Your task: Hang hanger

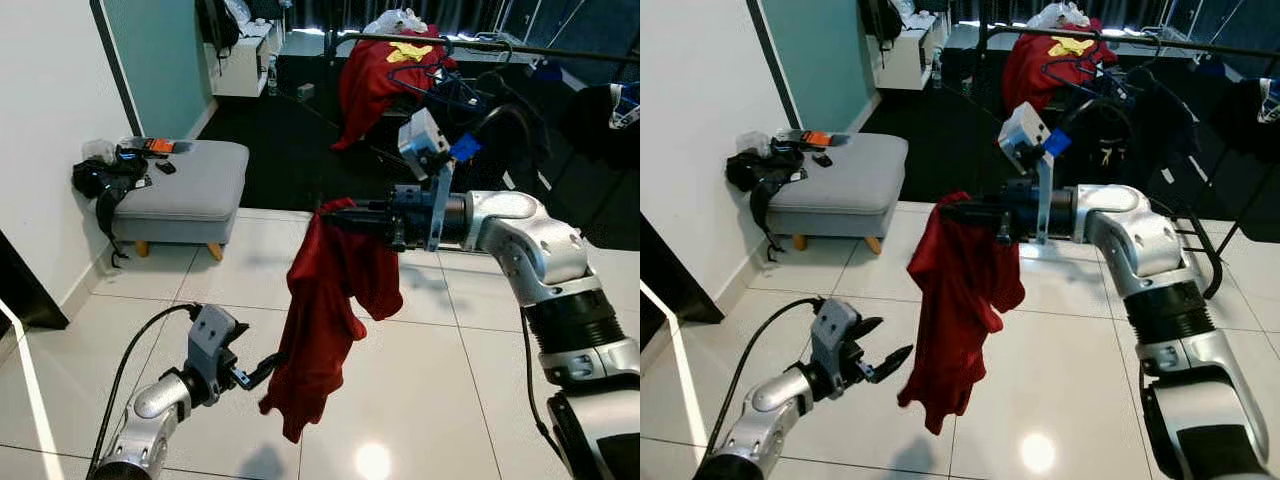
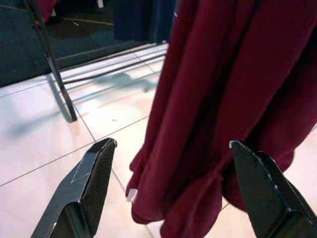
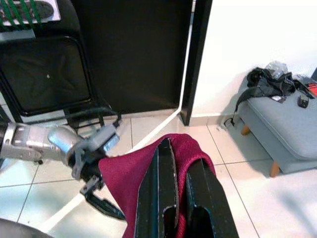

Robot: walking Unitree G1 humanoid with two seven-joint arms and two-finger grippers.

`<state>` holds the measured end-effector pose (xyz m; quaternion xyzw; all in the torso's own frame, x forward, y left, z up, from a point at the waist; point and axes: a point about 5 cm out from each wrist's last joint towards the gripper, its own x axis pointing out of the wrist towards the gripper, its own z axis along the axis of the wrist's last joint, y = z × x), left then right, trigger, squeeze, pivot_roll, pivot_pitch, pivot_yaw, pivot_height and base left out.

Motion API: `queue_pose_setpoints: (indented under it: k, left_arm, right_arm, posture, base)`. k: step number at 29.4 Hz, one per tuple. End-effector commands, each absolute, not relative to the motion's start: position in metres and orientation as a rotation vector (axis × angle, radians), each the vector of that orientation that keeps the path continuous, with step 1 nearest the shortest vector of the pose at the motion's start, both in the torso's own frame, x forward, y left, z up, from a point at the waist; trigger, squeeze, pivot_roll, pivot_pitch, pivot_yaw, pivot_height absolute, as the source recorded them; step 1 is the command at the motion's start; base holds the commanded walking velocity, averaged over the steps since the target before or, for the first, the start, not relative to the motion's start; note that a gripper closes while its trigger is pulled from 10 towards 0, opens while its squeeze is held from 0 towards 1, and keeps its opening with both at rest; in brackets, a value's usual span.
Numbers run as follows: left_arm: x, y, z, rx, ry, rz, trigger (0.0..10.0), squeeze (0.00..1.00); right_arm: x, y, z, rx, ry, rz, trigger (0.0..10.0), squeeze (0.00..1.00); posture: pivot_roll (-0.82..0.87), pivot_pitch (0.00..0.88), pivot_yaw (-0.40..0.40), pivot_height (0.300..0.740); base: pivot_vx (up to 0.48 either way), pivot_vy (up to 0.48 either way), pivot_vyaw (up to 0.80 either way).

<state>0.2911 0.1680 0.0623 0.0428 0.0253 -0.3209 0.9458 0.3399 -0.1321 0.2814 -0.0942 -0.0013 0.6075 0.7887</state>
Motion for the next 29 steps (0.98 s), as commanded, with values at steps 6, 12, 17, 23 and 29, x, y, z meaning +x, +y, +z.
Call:
queue_pose_setpoints:
  k: [6, 12, 17, 23, 29]
  left_arm:
    - [0.293, 0.159, 0.066, 0.075, 0.049, -0.7, 10.0, 1.0]
    - [0.292, 0.133, 0.062, 0.094, 0.077, -0.788, 10.0, 1.0]
    - [0.291, 0.125, 0.061, 0.087, 0.089, -0.814, 10.0, 0.55]
    - [0.297, 0.114, 0.059, 0.115, 0.107, -0.798, 10.0, 0.0]
    - [0.31, 0.117, 0.055, 0.158, 0.128, -0.633, 10.0, 0.0]
  right_arm:
    - [0.346, -0.139, 0.283, -0.19, -0.04, 1.223, 10.0, 0.0]
    - [0.352, -0.139, 0.284, -0.194, -0.052, 1.193, 10.0, 0.0]
    - [0.352, -0.138, 0.284, -0.191, -0.057, 1.189, 10.0, 0.0]
    - [0.35, -0.129, 0.288, -0.146, -0.087, 1.211, 10.0, 0.0]
    - [0.341, -0.119, 0.293, -0.119, -0.111, 1.29, 10.0, 0.0]
  posture:
    - [0.06, 0.058, -0.012, 0.74]
    - [0.05, 0.048, -0.007, 0.74]
    - [0.05, 0.042, -0.002, 0.74]
    - [0.05, 0.035, 0.001, 0.74]
    - [0.05, 0.036, 0.005, 0.74]
  base:
    - [0.0, 0.0, 0.0]
    - [0.0, 0.0, 0.0]
    - [0.0, 0.0, 0.0]
    - [0.0, 0.0, 0.0]
    - [0.0, 0.0, 0.0]
